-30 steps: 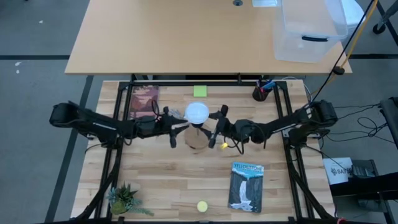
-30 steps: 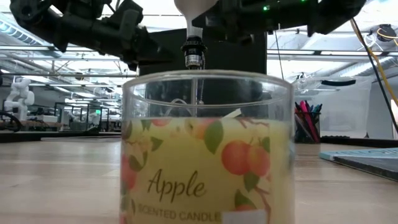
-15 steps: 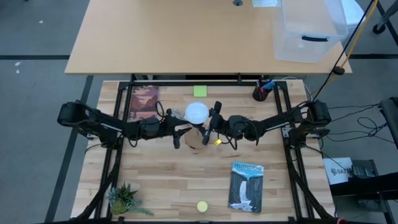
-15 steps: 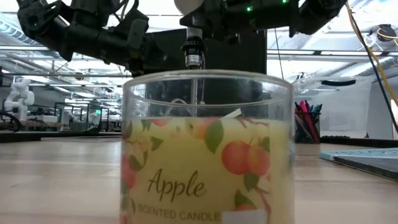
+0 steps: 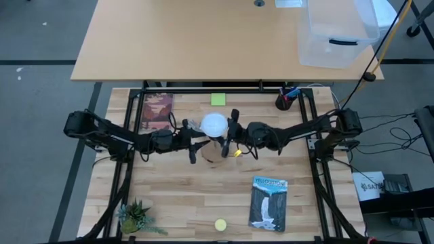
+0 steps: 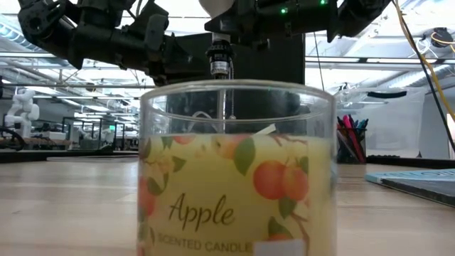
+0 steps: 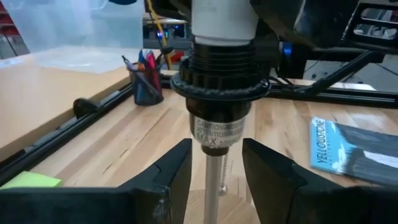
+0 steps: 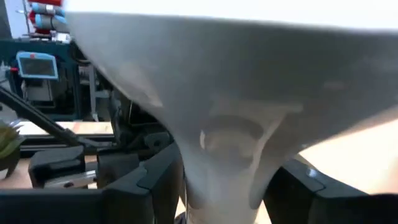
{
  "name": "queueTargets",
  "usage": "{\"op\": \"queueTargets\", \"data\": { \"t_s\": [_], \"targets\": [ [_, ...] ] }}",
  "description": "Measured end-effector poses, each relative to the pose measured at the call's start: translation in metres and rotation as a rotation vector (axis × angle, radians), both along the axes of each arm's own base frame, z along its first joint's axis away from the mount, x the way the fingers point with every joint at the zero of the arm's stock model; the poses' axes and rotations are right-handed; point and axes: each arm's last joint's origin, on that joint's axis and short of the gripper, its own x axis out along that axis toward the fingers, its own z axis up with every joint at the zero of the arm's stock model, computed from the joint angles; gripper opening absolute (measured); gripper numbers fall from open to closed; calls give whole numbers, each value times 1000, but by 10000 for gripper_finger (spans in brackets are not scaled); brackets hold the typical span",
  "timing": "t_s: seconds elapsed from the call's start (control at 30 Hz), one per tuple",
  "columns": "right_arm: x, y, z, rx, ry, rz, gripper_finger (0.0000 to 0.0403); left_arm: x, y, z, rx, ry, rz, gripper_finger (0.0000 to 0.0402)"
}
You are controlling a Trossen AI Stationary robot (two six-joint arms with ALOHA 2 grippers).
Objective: Screw lightbulb
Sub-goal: Insert the lightbulb into the lamp
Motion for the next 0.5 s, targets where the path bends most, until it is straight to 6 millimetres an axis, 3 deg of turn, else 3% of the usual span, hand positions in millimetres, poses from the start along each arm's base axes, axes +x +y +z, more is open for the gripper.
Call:
{"op": "queueTargets", "data": {
  "t_s": [0.27,0.5],
  "targets": [
    [-7,-8,9,3,32,4,170,0,0,0,-8,-2,-36,147],
    [-11,-6,8,-1,95,43,204,0,0,0,-7,-4,-15,157]
  ]
}}
